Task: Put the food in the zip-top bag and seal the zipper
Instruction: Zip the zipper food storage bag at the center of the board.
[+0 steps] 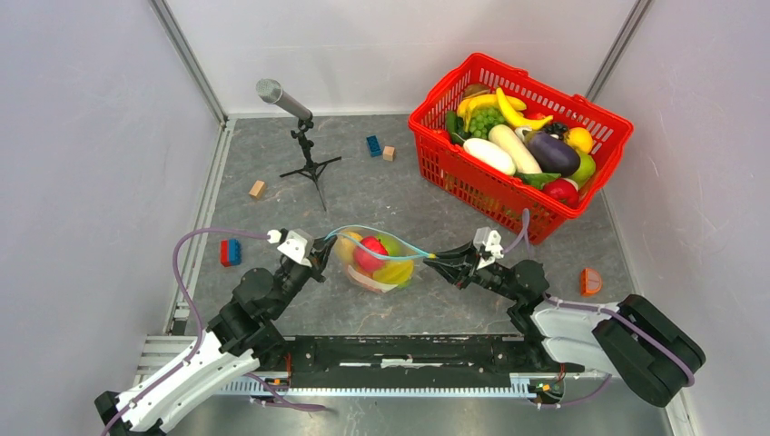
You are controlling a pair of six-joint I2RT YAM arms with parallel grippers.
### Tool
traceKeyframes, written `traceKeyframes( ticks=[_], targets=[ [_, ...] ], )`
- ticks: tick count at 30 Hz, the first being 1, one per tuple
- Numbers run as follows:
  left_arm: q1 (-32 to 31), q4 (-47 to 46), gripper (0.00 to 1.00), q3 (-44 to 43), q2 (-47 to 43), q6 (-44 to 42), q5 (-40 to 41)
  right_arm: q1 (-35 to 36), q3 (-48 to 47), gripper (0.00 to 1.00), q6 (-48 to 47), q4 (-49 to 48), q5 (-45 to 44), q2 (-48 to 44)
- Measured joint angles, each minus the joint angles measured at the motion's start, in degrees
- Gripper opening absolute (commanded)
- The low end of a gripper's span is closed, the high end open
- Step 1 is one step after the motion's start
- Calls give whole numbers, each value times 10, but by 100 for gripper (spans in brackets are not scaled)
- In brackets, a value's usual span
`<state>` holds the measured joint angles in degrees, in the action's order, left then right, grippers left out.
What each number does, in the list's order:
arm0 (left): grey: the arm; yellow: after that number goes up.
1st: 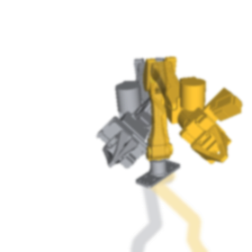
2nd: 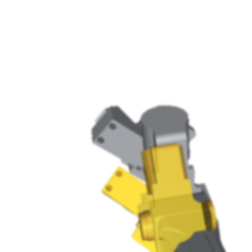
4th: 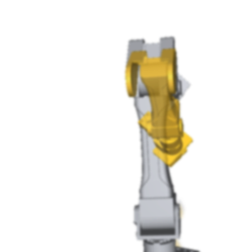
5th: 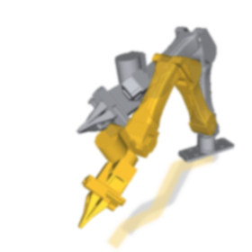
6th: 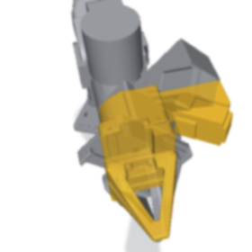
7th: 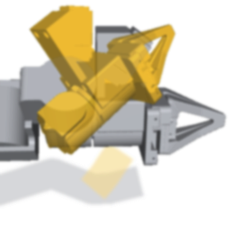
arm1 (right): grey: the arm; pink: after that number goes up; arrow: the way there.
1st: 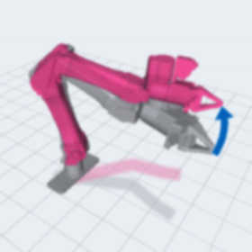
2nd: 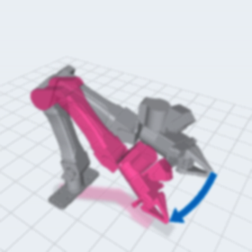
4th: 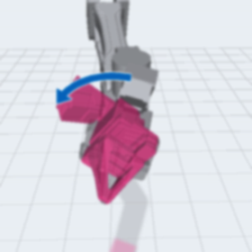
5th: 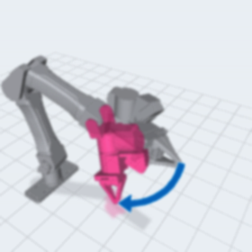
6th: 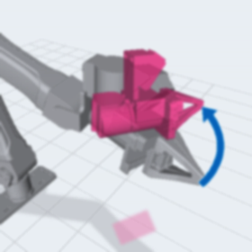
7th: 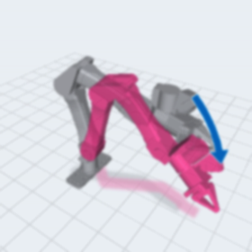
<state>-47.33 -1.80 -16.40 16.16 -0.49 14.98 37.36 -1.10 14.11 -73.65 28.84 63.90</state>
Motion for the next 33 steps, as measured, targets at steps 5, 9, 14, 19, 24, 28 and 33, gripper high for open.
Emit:
traceKeyframes(
  ticks=[5, 9, 14, 19, 24, 28, 33],
  targets=[
    [0, 0, 2, 0, 0, 1, 0, 0, 0, 23, 7, -18, -7, 16],
    [0, 0, 2, 0, 0, 1, 0, 4, 0, 31, 9, -20, -7, 25],
    [0, 0, 2, 0, -1, 3, 0, 8, 0, 23, 7, -19, -7, 26],
    [0, 0, 2, 0, -1, 5, 0, 9, 0, 32, 5, -19, -9, 26],
    [0, 0, 2, 0, -1, 6, 0, 9, 0, 33, -1, -14, -9, 35],
    [0, 0, 2, 0, -1, 6, 0, 9, 0, 21, -3, -11, -10, 42],
    [0, 0, 2, 0, -1, 7, 0, 9, 0, 0, -2, -13, -9, 42]
  ],
)
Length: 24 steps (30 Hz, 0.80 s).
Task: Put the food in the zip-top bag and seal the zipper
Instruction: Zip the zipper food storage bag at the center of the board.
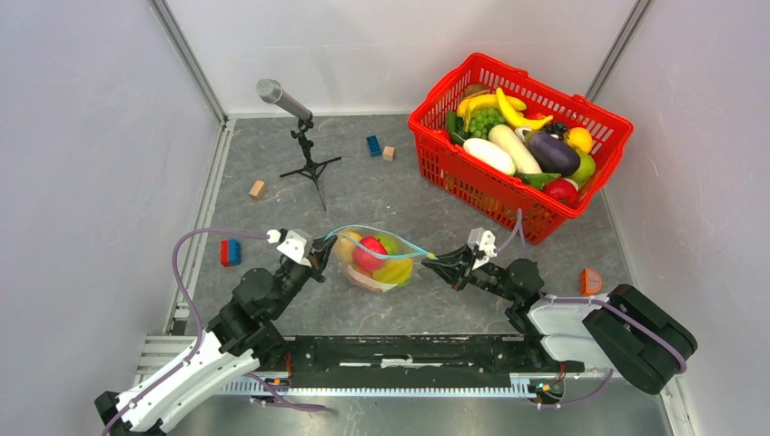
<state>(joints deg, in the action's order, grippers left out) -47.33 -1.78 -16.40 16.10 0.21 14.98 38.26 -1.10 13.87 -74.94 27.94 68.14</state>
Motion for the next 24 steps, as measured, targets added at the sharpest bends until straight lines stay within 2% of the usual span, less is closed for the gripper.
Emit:
traceKeyframes(
  ticks=[2, 4, 8, 11, 13, 16, 21, 24],
  targets=[
    [0, 0, 3, 0, 0, 0, 0, 0, 0, 0, 3, -3, 0, 4],
    [0, 0, 10, 0, 0, 0, 0, 0, 0, 0, 7, -9, 0, 9],
    [0, 3, 52, 0, -4, 4, 1, 0, 0, 0, 16, -16, -10, 9],
    [0, 28, 71, -8, -12, 9, 1, 0, 0, 0, 18, 0, -15, -14],
    [0, 67, 79, -33, -9, 8, -3, 0, 0, 0, 12, 41, -17, -49],
    [0, 132, 86, -114, 9, -4, -24, 0, -1, 0, -7, 128, -22, -112],
    [0, 209, 91, -274, 61, -44, -82, 0, -41, 0, -33, 291, -19, -189],
    [0, 228, 96, -306, 76, -63, -112, 0, -77, 0, -39, 358, -12, -210]
  ],
)
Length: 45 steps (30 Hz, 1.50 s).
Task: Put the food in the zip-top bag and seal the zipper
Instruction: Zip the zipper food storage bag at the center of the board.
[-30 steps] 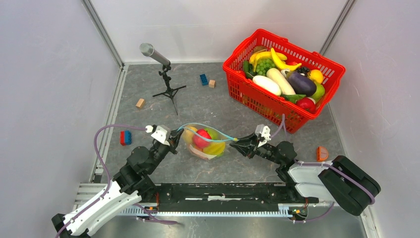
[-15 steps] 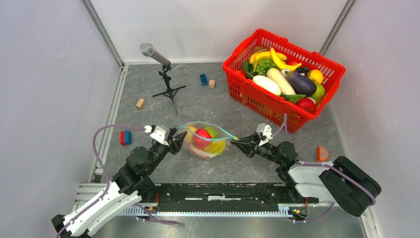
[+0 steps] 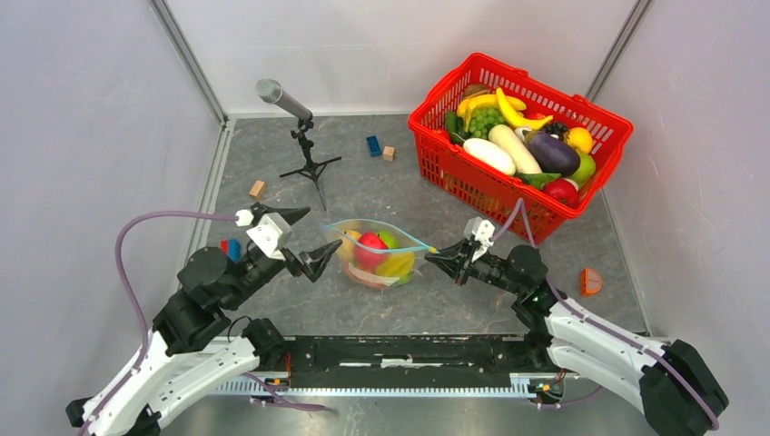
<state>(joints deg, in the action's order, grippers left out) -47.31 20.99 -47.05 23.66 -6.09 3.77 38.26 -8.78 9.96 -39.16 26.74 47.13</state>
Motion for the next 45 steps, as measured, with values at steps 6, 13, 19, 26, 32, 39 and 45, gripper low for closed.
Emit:
traceKeyframes(
  ticks=[6, 13, 19, 26, 32, 39, 45],
  targets=[
    [0, 18, 95, -18, 62, -54, -119, 0, -61, 0, -12, 101, 8, -12],
    [0, 16, 88, -63, 211, -117, -242, 0, -79, 0, -33, 154, 18, -14],
    [0, 12, 83, -138, 346, -170, -326, 0, -87, 0, -44, 170, 22, -15],
    [-1, 13, 73, -174, 432, -265, -422, 3, -87, 0, -40, 165, 28, -21],
    [-8, 17, 63, -183, 490, -322, -466, 4, -82, 0, -35, 147, 32, -23],
    [-23, 24, 53, -195, 531, -338, -485, 4, -72, 0, -30, 130, 32, -28],
    [-37, 26, 48, -200, 549, -339, -485, 5, -69, 0, -25, 126, 32, -30]
  ],
)
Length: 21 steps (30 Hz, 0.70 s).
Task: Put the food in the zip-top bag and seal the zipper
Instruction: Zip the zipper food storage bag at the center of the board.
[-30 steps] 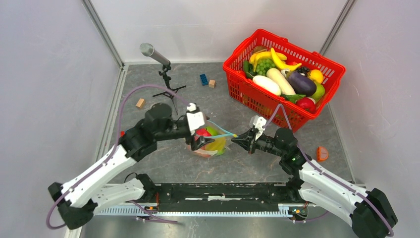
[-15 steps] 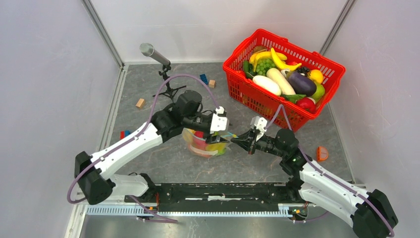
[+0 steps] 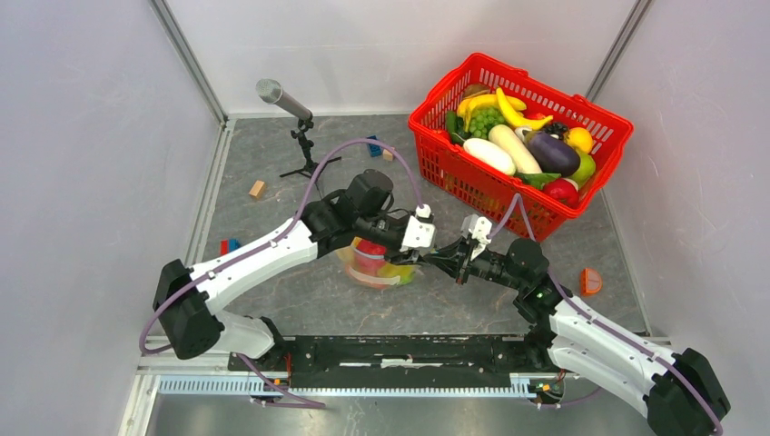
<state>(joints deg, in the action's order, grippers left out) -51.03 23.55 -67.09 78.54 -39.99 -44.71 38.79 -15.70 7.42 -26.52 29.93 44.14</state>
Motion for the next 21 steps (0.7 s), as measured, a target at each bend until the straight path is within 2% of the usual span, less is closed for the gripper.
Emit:
traceKeyframes(
  ticks=[2, 6, 9, 12, 16, 19, 21],
  targets=[
    [-4, -1, 43, 0, 6, 0, 9, 1, 1, 0, 1, 0, 0, -1],
    [-12, -4, 41, 0, 12, -1, 30, 1, 6, 0, 2, 1, 0, -2],
    [-16, -12, 46, 0, 13, -1, 44, 1, 6, 0, 2, 0, 0, -2],
    [-17, -16, 46, 0, 13, 0, 60, 2, 6, 0, 2, -4, 0, -4],
    [-17, -26, 34, 0, 13, 2, 77, 2, 8, 0, 2, -4, -3, -15],
    [-18, -26, 29, 0, 14, 6, 82, 2, 14, 0, 2, -5, -6, -23],
    [-18, -24, 20, 0, 14, 6, 82, 2, 16, 0, 2, -6, -7, -25]
  ],
)
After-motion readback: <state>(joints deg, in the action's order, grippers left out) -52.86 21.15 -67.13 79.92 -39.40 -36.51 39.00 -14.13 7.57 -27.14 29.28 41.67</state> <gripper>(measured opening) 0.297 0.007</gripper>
